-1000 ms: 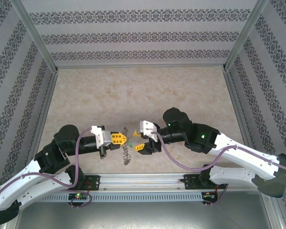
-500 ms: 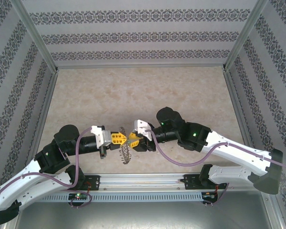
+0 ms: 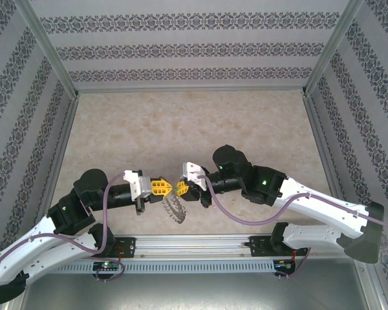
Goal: Put the keys on the keyring
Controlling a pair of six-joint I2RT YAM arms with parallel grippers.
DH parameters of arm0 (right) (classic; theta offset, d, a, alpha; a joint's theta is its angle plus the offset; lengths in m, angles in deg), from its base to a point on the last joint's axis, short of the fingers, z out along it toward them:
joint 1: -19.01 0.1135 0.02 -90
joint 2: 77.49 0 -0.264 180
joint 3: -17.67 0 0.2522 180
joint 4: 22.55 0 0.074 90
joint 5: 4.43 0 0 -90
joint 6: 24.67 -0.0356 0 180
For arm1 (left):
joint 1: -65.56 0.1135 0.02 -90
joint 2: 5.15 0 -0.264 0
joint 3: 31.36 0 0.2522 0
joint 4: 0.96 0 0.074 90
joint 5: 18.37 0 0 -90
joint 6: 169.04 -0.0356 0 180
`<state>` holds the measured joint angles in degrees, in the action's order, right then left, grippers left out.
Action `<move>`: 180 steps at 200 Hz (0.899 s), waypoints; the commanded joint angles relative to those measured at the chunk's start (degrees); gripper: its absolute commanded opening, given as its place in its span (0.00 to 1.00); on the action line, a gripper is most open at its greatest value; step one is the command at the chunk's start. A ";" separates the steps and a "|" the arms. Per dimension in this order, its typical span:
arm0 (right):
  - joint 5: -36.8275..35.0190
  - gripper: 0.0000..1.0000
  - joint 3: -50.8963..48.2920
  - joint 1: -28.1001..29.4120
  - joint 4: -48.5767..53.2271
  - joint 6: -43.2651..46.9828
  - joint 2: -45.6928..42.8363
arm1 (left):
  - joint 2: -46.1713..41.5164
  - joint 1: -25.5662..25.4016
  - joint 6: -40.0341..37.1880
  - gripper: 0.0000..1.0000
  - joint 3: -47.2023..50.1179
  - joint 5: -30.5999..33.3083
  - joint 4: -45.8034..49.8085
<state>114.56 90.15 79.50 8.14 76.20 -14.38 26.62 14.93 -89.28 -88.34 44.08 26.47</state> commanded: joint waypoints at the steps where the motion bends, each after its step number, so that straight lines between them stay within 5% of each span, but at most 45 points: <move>1: -0.79 0.00 0.06 -0.29 0.29 1.56 -1.74 | -0.22 -0.26 0.27 0.00 0.12 1.06 -3.66; 180: -9.40 0.00 4.06 -0.06 7.69 7.66 -3.60 | 4.26 -0.26 -0.22 0.00 0.58 0.88 -0.64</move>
<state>107.63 91.26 79.52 13.65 81.86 -17.11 31.19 14.93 -89.30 -88.04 45.44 26.54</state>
